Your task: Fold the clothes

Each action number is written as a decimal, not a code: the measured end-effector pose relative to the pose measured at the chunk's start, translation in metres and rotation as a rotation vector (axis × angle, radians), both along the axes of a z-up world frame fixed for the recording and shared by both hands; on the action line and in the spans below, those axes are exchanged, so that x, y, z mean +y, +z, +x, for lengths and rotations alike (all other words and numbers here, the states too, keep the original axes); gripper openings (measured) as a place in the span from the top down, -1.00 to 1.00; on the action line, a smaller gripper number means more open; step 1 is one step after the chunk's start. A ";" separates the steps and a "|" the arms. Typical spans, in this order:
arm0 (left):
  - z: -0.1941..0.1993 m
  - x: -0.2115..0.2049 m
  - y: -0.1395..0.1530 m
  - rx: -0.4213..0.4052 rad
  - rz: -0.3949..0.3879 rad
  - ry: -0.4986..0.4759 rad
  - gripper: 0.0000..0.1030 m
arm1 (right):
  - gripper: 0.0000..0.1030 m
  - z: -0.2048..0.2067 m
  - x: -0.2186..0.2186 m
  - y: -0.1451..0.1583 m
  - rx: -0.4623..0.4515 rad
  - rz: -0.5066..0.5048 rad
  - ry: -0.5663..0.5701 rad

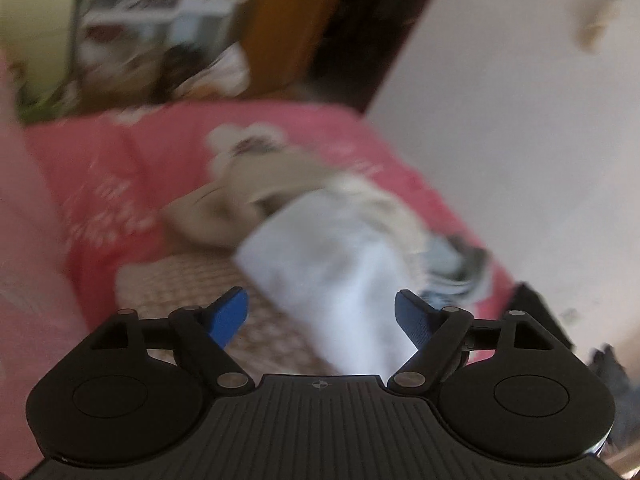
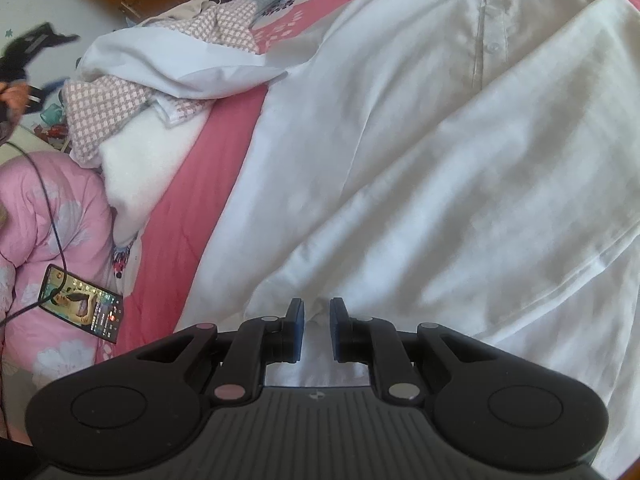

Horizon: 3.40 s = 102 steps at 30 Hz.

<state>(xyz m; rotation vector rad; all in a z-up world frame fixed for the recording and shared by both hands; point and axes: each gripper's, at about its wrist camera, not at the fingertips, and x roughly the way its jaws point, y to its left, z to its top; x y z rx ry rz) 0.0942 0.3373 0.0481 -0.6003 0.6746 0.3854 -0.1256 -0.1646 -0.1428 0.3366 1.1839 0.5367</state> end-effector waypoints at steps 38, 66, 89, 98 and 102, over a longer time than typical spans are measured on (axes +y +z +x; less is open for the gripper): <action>-0.181 -0.400 -0.155 -0.024 -0.048 -1.585 0.44 | 0.55 -0.076 -0.193 -0.052 0.198 0.442 -0.756; -0.233 -0.332 -0.176 -0.129 0.374 -1.609 0.08 | 0.10 0.024 -0.156 0.012 0.011 0.092 -0.466; -0.230 -0.387 -0.206 -0.253 0.460 -1.787 -0.15 | 0.07 -0.011 -0.177 0.006 0.063 0.185 -0.451; -0.229 -0.381 -0.208 -0.253 0.457 -1.777 -0.15 | 0.06 -0.034 -0.169 0.005 0.080 0.325 -0.266; -0.228 -0.382 -0.208 -0.260 0.447 -1.779 -0.15 | 0.06 -0.025 -0.181 0.010 0.056 0.300 -0.361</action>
